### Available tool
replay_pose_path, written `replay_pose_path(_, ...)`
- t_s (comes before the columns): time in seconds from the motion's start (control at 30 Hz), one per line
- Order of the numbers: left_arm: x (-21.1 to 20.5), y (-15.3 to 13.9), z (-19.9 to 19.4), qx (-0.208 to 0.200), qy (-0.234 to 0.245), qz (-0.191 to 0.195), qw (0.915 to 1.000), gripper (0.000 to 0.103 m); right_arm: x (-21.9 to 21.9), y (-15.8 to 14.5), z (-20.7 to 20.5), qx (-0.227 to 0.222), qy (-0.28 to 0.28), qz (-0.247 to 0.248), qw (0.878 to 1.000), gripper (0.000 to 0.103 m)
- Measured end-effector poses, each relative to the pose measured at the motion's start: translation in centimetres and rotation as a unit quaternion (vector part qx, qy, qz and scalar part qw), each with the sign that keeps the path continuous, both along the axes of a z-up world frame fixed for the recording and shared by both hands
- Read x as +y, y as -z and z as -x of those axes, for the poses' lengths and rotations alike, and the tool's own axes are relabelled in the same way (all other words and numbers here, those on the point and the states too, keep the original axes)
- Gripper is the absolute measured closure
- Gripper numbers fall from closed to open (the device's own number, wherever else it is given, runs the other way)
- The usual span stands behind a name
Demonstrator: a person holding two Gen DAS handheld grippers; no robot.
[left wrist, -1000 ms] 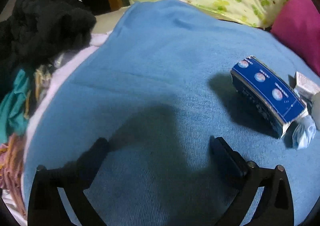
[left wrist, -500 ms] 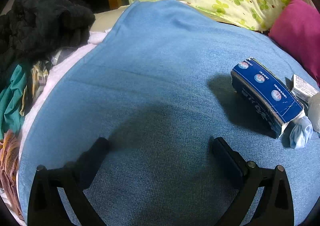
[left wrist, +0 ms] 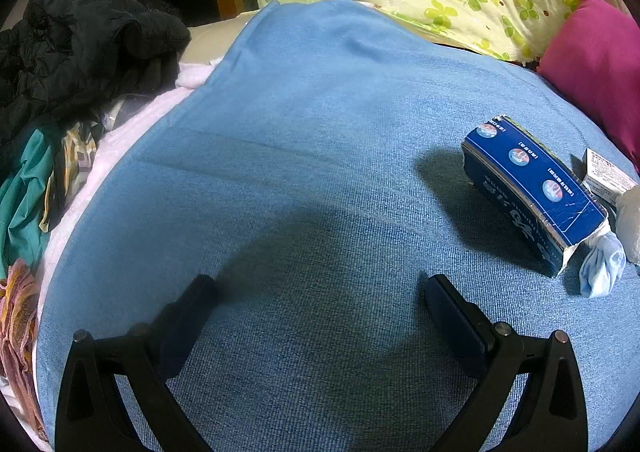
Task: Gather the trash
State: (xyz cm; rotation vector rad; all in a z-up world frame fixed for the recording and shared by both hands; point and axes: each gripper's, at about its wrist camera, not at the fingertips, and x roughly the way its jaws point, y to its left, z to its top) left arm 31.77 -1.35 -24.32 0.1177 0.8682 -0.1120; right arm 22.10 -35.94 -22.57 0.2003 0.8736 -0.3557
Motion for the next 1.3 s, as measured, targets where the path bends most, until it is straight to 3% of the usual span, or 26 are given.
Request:
replay_pose_path(0.2,0.0,0.0,0.0,0.000,0.000,0.000,1.0000,0.000,0.8,0.0,1.2,-0.007,-0.024,0.010,1.000,0.000)
replay_pose_path(1.3,0.1,0.0,0.0,0.000,-0.001,0.000,1.0000,0.000,0.9,0.0,1.2,-0.007,-0.024,0.009,1.000,0.000)
